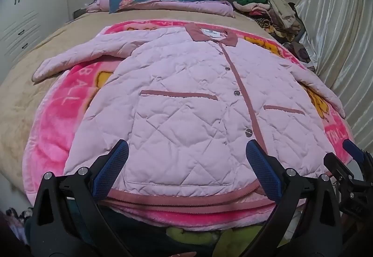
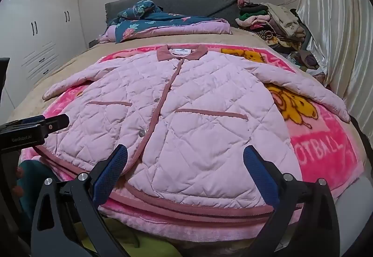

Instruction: Fold large clothes

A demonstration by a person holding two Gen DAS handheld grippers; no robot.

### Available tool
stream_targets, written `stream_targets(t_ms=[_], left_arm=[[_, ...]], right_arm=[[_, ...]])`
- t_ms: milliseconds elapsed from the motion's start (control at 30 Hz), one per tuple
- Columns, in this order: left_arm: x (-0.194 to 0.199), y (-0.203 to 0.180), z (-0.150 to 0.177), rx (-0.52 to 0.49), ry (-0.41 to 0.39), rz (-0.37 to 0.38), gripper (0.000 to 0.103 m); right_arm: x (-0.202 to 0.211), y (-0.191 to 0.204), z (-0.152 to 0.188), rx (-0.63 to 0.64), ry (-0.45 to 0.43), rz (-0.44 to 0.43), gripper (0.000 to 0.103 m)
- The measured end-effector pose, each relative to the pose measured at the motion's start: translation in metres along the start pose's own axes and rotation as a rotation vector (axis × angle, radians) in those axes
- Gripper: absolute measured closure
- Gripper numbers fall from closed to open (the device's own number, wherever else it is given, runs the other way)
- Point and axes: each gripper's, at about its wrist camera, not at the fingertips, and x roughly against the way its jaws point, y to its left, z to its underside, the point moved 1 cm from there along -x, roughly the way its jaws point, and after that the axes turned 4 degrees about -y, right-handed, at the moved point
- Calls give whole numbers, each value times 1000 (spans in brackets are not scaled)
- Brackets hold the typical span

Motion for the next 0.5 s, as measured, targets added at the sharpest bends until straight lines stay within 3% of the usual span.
stream_targets(t_ms=[500], left_arm=[[5, -7, -2, -13, -13, -8, 9]], right_arm=[[3, 1, 0, 16, -14, 8, 4]])
